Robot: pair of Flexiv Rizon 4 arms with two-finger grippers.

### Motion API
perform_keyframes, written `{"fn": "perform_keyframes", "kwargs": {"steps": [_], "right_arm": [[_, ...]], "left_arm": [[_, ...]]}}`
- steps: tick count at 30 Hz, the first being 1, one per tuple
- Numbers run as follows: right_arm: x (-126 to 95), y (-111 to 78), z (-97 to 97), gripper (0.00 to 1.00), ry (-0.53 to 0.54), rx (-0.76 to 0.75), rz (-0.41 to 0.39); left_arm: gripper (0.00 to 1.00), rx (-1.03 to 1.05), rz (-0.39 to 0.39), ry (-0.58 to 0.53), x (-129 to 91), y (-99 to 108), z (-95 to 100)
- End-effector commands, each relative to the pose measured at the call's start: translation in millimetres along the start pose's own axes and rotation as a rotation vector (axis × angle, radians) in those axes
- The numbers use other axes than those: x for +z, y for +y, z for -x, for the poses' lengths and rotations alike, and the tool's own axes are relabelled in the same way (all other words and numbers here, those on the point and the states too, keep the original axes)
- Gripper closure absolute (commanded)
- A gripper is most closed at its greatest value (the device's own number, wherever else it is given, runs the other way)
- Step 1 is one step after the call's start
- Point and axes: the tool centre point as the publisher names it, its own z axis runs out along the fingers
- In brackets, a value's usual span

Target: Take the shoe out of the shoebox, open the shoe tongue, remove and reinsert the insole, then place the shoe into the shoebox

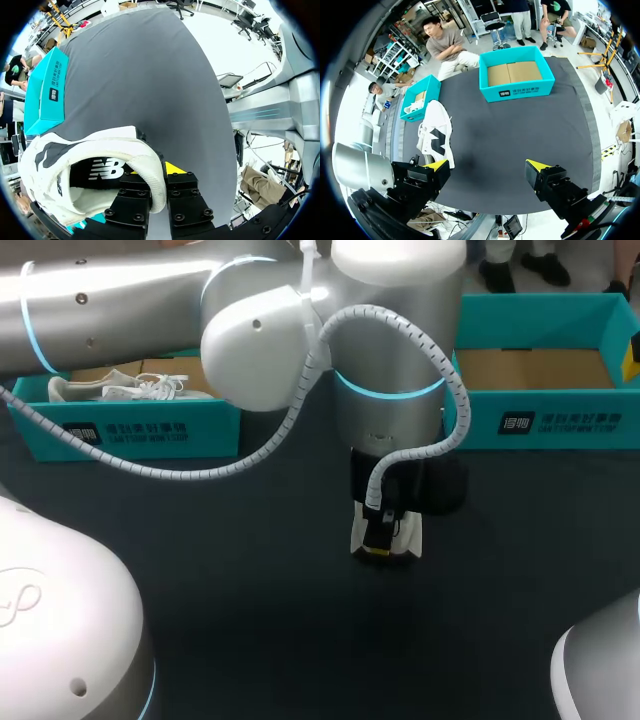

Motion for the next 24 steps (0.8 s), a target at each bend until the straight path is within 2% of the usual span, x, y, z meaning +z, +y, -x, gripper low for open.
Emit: {"fn": "perform_keyframes", "kwargs": {"steps": [1,6,13,15,16,18,19,21,24], "right_arm": [[-1,2.1,-1.0,0.00,-0.002,0.001,-0.006],[-1,2.1,-1.0,0.00,-0.002,0.001,-0.006],[-1,2.1,-1.0,0.00,-0.002,0.001,-0.006],[-1,2.1,-1.0,0.00,-0.002,0.001,-0.006],[-1,2.1,-1.0,0.00,-0.002,0.001,-0.006],[-1,2.1,-1.0,0.00,-0.002,0.001,-0.006],[-1,2.1,-1.0,0.00,-0.002,0.001,-0.006],[-1,2.1,-1.0,0.00,-0.002,0.001,-0.006],[-1,2.1,-1.0,0.00,-0.002,0.001,-0.006]], "left_arm": [[1.00,0.001,-0.003,-0.003,-1,2,-0.1],[1.00,0.001,-0.003,-0.003,-1,2,-0.1],[1.00,-0.088,-0.050,0.016,-23,66,38.5],[1.00,-0.146,-0.034,0.011,-27,86,49.1],[1.00,-0.134,-0.062,0.027,-30,97,53.1],[1.00,-0.158,-0.049,0.048,-35,117,62.5],[1.00,-0.142,-0.084,0.069,-38,127,66.4],[1.00,-0.167,-0.068,0.075,-41,141,74.1],[1.00,-0.160,-0.121,0.103,-44,162,83.9]]}}
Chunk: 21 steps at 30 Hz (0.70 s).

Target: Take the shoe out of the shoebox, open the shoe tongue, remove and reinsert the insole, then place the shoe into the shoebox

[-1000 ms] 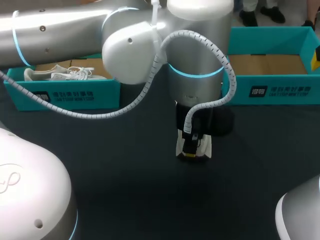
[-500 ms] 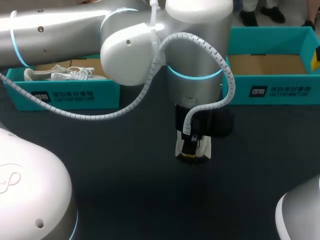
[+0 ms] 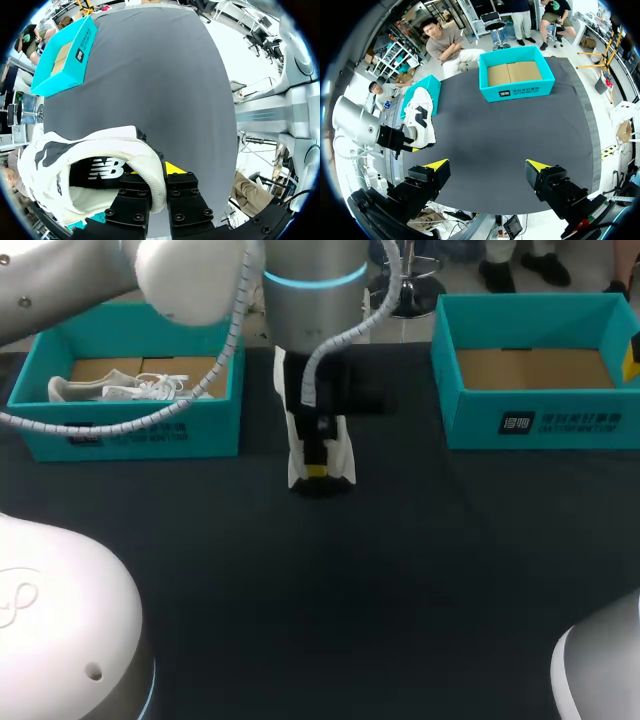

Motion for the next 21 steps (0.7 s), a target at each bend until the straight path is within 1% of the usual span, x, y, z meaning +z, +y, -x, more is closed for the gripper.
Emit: {"fn": "perform_keyframes", "kwargs": {"steps": [1,3,4,6,7,9,11,13,16,18,21], "right_arm": [[-1,2.4,-1.2,0.00,-0.003,0.001,-0.006],[-1,2.4,-1.2,0.00,-0.003,0.001,-0.006],[-1,2.4,-1.2,0.00,-0.003,0.001,-0.006],[-1,2.4,-1.2,0.00,-0.003,0.001,-0.006],[-1,2.4,-1.2,0.00,-0.003,0.001,-0.006],[-1,2.4,-1.2,0.00,-0.003,0.001,-0.006],[-1,2.4,-1.2,0.00,-0.003,0.001,-0.006],[-1,2.4,-1.2,0.00,-0.003,0.001,-0.006],[-1,2.4,-1.2,0.00,-0.003,0.001,-0.006],[-1,2.4,-1.2,0.00,-0.003,0.001,-0.006],[-1,2.4,-1.2,0.00,-0.003,0.001,-0.006]], "left_arm": [[1.00,0.005,-0.117,0.041,-8,60,17.6],[1.00,0.003,-0.129,0.063,-10,69,24.4],[1.00,-0.005,-0.109,0.067,-11,73,28.2],[1.00,0.005,-0.136,0.089,-13,84,35.2],[1.00,-0.019,-0.107,0.088,-14,90,39.1],[1.00,-0.005,-0.120,0.117,-16,101,47.1],[1.00,-0.020,-0.110,0.116,-19,113,54.4],[1.00,-0.039,-0.126,0.129,-21,127,61.5],[1.00,-0.063,-0.129,0.123,-24,143,65.9],[1.00,-0.051,-0.129,0.131,-25,148,67.4],[1.00,-0.076,-0.119,0.140,-24,149,68.8]]}}
